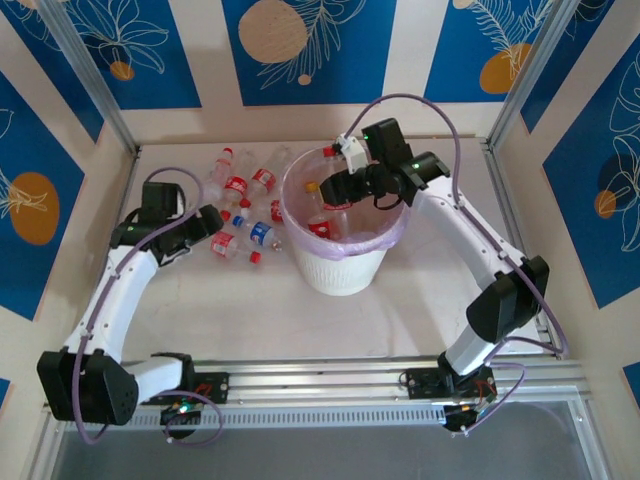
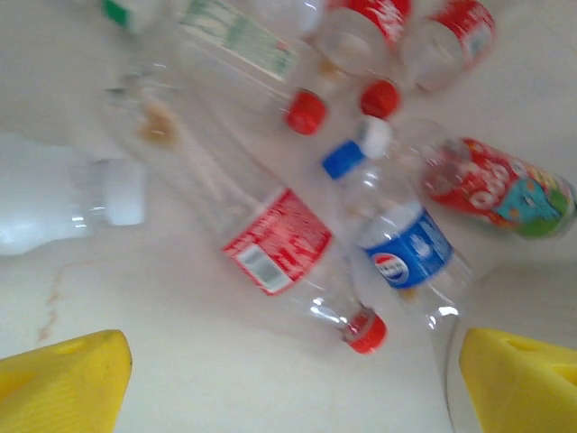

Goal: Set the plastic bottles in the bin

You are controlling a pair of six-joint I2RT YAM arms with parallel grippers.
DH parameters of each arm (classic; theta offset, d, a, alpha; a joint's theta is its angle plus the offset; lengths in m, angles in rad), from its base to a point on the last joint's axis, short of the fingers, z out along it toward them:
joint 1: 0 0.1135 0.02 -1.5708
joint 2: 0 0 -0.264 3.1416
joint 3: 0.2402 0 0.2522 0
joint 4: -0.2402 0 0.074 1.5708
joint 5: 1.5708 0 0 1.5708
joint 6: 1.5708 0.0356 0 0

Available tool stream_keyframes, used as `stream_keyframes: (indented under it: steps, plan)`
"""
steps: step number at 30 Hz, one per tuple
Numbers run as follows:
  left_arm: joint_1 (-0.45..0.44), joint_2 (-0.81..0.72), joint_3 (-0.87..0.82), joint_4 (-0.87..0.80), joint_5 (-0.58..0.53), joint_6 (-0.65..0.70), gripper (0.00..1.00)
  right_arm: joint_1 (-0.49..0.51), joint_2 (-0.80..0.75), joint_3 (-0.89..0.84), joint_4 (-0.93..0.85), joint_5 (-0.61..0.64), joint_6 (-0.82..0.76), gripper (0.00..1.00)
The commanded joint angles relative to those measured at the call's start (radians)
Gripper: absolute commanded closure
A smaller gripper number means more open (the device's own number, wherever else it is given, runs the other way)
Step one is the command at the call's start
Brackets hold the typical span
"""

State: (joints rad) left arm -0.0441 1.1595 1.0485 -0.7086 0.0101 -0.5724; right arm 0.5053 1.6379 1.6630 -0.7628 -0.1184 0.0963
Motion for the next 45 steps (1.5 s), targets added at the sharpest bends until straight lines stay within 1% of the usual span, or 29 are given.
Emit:
stream_keyframes:
  steps: [1,6,8,11,14,19,21,23,27,30,32,36,39,42,45]
  plan:
    - [0.067,-0.038,-0.035,-0.040,-0.059,-0.095,0.06,0.012,0.021,-0.025,0.063,-0.046,-0.036,0.58]
    - [0.164,-0.032,-0.082,-0.007,-0.035,-0.168,0.06,0.020,0.060,-0.060,0.099,-0.046,-0.049,0.55]
    - [0.203,-0.028,-0.098,0.011,-0.034,-0.201,0.05,0.020,0.063,-0.086,0.132,-0.035,-0.044,0.48]
    - [0.248,-0.022,-0.128,0.049,-0.041,-0.267,0.05,0.016,0.060,-0.116,0.180,-0.043,-0.030,0.42]
    - [0.275,-0.006,-0.158,0.082,-0.041,-0.335,0.05,0.015,0.063,-0.121,0.189,-0.032,-0.032,0.34]
    - [0.294,0.043,-0.199,0.095,-0.049,-0.497,0.06,0.016,0.044,-0.120,0.183,-0.025,-0.044,0.21]
    - [0.296,0.056,-0.207,0.113,-0.041,-0.529,0.07,0.015,0.022,-0.119,0.180,-0.017,-0.047,0.16]
    - [0.296,0.067,-0.198,0.114,-0.055,-0.546,0.07,0.015,-0.008,-0.122,0.184,-0.018,-0.051,0.15]
    - [0.298,0.074,-0.158,0.056,-0.160,-0.605,0.07,0.010,-0.072,-0.123,0.184,-0.024,-0.048,0.12]
    - [0.304,0.084,-0.159,0.055,-0.220,-0.662,0.07,0.001,-0.118,-0.129,0.185,-0.026,-0.037,0.12]
    - [0.310,0.105,-0.167,0.070,-0.227,-0.713,0.08,-0.006,-0.145,-0.137,0.186,-0.023,-0.029,0.12]
    - [0.319,0.168,-0.186,0.144,-0.207,-0.840,0.10,-0.026,-0.194,-0.160,0.186,-0.020,-0.020,0.12]
    - [0.319,0.214,-0.173,0.173,-0.232,-0.911,0.11,-0.036,-0.221,-0.171,0.173,-0.014,-0.021,0.12]
    - [0.320,0.258,-0.161,0.224,-0.263,-0.934,0.11,-0.040,-0.248,-0.188,0.160,-0.006,-0.028,0.12]
    - [0.326,0.324,-0.139,0.257,-0.267,-0.942,0.11,-0.042,-0.270,-0.202,0.144,0.010,-0.034,0.12]
